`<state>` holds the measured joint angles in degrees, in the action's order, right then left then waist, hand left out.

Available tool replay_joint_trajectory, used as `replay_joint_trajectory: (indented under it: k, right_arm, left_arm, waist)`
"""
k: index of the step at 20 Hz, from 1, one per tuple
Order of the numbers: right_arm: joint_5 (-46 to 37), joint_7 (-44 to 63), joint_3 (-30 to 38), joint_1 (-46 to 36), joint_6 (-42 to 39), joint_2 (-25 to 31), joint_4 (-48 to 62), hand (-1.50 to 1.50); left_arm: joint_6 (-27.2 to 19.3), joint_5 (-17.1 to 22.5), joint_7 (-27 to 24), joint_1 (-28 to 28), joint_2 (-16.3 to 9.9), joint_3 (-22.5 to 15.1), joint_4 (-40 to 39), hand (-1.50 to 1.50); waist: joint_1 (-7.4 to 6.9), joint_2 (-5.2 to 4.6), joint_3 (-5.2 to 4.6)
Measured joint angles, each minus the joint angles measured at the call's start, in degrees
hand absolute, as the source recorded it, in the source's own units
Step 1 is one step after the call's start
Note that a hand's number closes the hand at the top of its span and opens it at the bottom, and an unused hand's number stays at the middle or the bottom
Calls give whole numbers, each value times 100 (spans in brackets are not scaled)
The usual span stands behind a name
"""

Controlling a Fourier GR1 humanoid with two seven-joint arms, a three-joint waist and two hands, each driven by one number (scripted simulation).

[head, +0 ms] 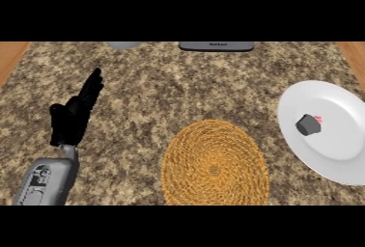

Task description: Pick the cupcake from the placemat and place it in the plate

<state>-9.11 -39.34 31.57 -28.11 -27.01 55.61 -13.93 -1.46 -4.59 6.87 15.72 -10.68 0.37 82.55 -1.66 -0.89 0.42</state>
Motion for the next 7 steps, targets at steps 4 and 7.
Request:
replay_joint_trajectory:
  k: [4,7]
  right_arm:
    - [-4,-95,7,170,-35,157,95,-150]
    - [38,-101,44,258,-86,262,149,-150]
  left_arm:
    - [-16,-15,47,-8,23,-16,63,0]
    - [-61,-60,72,37,73,-50,45,0]
  waist:
    - [-8,-2,9]
    - [6,-8,17]
